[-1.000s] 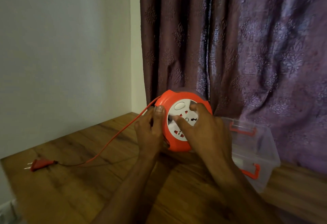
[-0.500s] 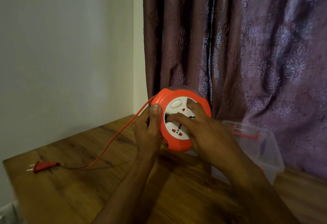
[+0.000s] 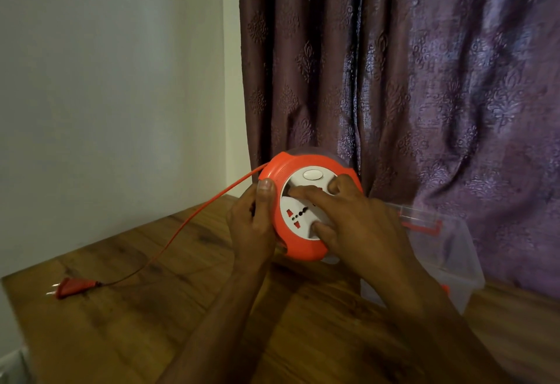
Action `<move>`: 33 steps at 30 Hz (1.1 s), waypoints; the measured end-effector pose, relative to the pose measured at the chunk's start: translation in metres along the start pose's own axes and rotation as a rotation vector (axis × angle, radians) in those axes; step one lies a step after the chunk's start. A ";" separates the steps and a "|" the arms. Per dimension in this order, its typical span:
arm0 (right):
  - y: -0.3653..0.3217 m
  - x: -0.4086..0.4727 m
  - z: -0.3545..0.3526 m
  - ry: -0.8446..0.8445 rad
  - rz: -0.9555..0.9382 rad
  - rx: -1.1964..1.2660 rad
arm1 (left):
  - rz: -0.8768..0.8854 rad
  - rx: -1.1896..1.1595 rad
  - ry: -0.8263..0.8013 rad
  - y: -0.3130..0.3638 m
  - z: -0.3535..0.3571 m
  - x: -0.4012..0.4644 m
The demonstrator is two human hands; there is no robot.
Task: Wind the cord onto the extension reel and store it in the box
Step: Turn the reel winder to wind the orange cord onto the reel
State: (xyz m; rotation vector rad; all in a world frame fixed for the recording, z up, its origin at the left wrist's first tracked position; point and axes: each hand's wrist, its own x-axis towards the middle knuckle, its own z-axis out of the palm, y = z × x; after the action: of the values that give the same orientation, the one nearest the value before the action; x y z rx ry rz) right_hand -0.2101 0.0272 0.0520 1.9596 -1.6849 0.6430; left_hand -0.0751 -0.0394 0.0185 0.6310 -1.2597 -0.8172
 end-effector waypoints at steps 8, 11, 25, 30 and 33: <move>-0.007 0.000 0.011 0.189 0.146 0.080 | 0.047 0.055 0.008 0.000 -0.001 -0.001; -0.010 0.000 0.014 0.216 0.233 0.142 | 0.099 0.071 0.051 -0.005 0.001 0.000; -0.002 -0.001 -0.014 0.162 0.144 0.260 | 0.194 0.067 0.061 -0.018 0.001 0.003; -0.003 0.000 -0.016 -0.040 -0.014 0.255 | 0.116 0.000 0.093 -0.015 -0.001 0.006; -0.008 -0.003 -0.014 -0.105 -0.031 0.266 | 0.101 0.001 0.096 -0.014 -0.002 0.006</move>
State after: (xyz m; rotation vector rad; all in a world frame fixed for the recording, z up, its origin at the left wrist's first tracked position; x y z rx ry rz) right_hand -0.2034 0.0398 0.0607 2.2339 -1.6996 0.8009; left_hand -0.0750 -0.0525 0.0100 0.5955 -1.1950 -0.6946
